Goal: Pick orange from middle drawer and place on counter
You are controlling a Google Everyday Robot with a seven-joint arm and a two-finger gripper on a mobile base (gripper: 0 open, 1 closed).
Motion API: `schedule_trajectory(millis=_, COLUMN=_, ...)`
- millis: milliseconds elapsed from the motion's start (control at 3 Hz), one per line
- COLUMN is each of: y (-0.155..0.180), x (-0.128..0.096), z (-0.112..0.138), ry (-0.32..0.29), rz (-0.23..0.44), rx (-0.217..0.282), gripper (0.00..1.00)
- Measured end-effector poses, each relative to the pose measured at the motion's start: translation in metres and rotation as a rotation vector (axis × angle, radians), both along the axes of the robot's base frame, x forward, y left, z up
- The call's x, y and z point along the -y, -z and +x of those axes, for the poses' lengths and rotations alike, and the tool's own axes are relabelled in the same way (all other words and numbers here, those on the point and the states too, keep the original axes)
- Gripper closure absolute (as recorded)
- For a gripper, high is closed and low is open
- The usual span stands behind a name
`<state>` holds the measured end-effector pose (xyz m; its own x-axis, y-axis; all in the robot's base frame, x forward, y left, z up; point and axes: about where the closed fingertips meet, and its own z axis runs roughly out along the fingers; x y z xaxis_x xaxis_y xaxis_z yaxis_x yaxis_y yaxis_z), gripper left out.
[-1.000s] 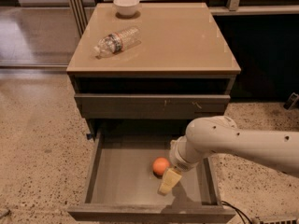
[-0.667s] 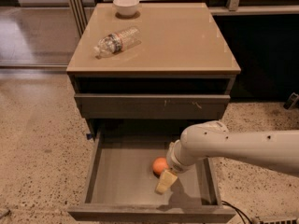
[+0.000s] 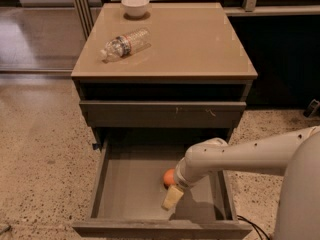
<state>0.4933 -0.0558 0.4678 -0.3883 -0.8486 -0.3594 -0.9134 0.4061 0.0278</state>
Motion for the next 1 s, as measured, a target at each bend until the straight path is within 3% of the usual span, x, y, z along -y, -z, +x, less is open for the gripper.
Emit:
schedule_trajectory(millis=333, y=0.035, x=-0.006, z=-0.002, ry=0.015, rz=0.031, rx=-0.051, gripper=0.00)
schedule_trajectory(millis=1000, y=0.039, x=-0.017, z=0.011, ry=0.011, rz=0.051, rx=-0.037, gripper=0.00)
